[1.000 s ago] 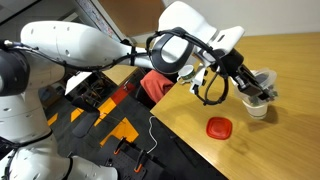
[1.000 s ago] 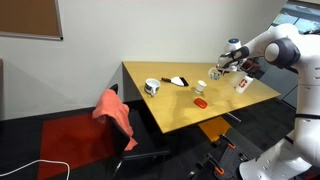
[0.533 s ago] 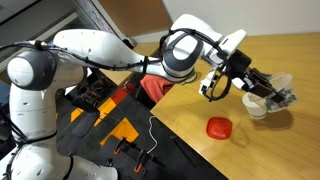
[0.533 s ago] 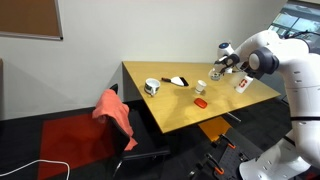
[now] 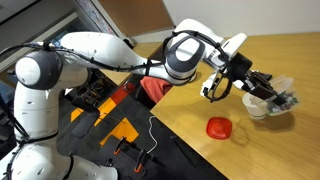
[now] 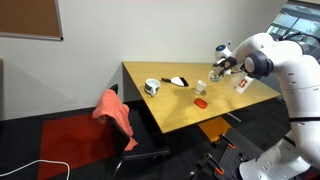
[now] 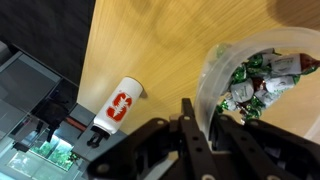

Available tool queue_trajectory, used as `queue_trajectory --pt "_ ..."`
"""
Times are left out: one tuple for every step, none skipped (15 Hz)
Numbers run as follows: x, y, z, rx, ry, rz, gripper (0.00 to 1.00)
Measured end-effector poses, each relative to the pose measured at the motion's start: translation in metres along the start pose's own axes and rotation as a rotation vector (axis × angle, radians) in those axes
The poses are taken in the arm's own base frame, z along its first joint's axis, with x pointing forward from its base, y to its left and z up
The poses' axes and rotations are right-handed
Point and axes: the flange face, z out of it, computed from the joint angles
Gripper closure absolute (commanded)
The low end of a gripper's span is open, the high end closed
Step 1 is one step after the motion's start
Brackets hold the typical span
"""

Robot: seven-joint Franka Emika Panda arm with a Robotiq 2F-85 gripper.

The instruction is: Pour the contents from the clear bowl into the white bowl

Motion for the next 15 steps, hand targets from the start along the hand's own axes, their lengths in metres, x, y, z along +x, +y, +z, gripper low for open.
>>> queue_trajectory --pt "0.0 0.0 0.0 0.0 0.0 0.0 0.97" --pt "0.0 -0.001 0.0 -0.001 0.0 -0.002 0.97" --pt "-0.002 -0.002 0.001 -0.004 0.002 -0.006 0.97" --pt "-0.003 -0.004 0.001 -0.013 0.008 -0.008 0.97" --pt "-0.005 -0.006 0.001 -0.025 0.019 -0.01 0.97" --pt "-0.006 -0.009 0.0 -0.04 0.034 -0.01 0.97" --pt "-0.008 -0.013 -0.002 -0.055 0.051 -0.009 0.97" --pt "-0.009 -0.017 -0.005 -0.069 0.069 -0.009 0.97" --pt "-0.011 -0.021 -0.007 -0.083 0.088 -0.012 0.97" --pt "-0.013 -0.025 -0.01 -0.095 0.105 -0.013 0.97" --pt "-0.016 -0.03 -0.012 -0.105 0.121 -0.015 0.97" --pt "-0.018 -0.035 -0.015 -0.115 0.136 -0.021 0.97" --pt "-0.021 -0.039 -0.016 -0.124 0.15 -0.024 0.97" --pt "-0.024 -0.043 -0.017 -0.134 0.163 -0.028 0.97" --pt "-0.027 -0.047 -0.018 -0.146 0.176 -0.034 0.97"
